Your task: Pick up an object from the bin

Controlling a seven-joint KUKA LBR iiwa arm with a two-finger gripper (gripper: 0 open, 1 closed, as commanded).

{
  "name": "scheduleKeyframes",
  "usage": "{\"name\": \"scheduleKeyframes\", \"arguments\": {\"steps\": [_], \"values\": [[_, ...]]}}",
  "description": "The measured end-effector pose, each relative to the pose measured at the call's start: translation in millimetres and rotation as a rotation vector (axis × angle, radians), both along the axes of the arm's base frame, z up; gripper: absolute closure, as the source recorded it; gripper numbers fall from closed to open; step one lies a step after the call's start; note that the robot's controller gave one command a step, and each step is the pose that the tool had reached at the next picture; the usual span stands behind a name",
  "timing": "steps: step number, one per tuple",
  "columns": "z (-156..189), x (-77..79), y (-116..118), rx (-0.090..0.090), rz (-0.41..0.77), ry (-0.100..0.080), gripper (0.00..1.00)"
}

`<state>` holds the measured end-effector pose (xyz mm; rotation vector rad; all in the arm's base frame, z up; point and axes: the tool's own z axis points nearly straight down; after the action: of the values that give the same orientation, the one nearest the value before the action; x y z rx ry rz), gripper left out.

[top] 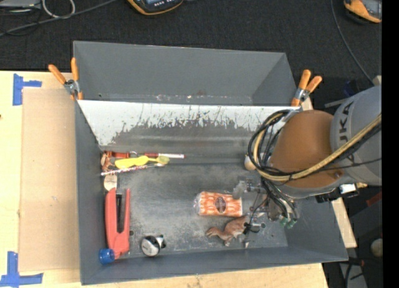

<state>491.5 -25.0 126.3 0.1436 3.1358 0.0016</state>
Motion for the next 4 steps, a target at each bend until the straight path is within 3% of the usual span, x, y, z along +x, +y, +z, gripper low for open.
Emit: {"name": "scheduleKeyframes", "arguments": {"steps": [1,2,3,4], "values": [[-55.5,26.6,-3.4,0.001,-0.011,0.004,0.00],[-53.2,15.0,9.0,-0.002,-0.043,-0.010,1.00],[-53.2,15.0,9.1,-0.002,-0.042,-0.010,1.00],[-53.0,17.5,14.5,-0.006,0.184,-0.017,1.00]]}}
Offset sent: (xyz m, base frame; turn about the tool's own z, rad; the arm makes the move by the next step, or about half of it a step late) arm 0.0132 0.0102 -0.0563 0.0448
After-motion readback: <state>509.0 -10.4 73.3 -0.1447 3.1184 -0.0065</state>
